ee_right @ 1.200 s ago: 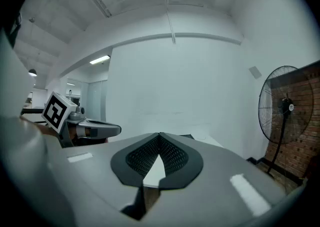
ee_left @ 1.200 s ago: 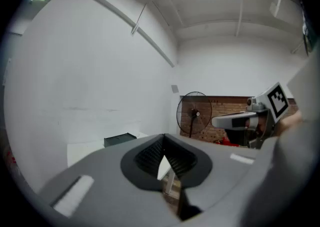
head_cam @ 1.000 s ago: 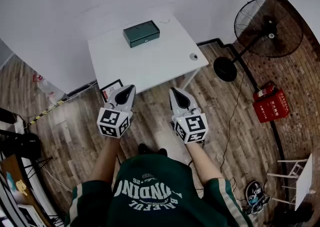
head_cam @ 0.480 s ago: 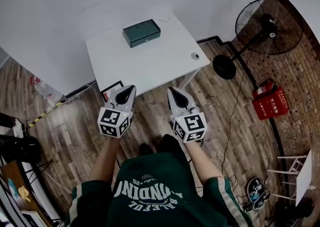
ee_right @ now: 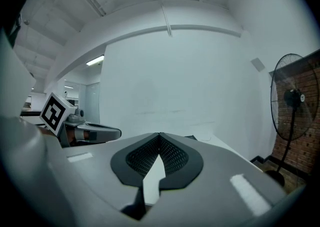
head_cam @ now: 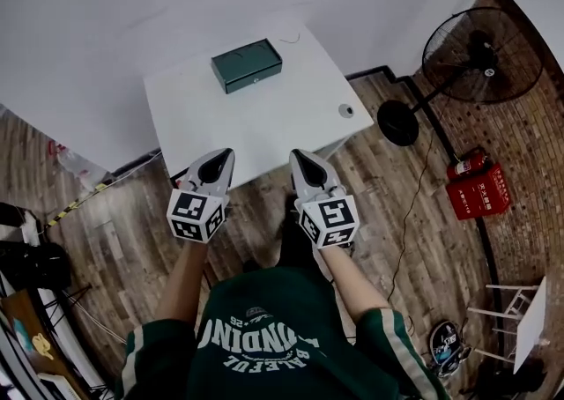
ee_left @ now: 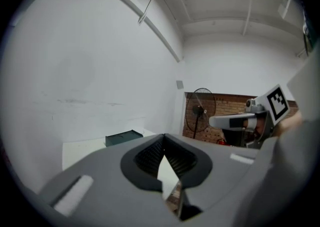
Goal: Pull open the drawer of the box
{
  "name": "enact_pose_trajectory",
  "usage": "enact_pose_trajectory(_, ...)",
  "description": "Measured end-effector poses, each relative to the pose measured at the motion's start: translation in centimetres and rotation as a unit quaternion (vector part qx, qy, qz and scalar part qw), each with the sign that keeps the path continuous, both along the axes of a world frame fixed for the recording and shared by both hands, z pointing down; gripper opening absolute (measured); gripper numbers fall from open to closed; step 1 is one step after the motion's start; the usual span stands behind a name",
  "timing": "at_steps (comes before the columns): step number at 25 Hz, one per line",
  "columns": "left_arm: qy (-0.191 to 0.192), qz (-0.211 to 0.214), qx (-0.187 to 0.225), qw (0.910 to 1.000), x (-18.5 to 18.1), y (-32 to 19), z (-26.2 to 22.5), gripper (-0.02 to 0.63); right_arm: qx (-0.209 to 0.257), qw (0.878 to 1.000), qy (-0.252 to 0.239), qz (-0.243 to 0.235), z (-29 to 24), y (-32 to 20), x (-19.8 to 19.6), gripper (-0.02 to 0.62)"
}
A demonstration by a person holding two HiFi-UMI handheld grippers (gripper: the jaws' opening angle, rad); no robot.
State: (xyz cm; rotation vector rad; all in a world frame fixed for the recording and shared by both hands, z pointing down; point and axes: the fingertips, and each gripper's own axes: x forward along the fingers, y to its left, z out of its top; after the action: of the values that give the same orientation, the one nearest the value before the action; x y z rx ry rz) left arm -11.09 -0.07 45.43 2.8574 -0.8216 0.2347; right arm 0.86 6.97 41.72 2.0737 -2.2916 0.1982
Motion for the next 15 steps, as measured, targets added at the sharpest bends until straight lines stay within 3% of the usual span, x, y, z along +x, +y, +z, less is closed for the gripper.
enact_pose_trajectory(15, -0.012, -0.126, -0.023, 0.9916, 6.8, -15.4, 1.0, 0.052, -0.017, 0.991, 0.009, -0.130, 0.7, -19.8, 7.6, 0.002)
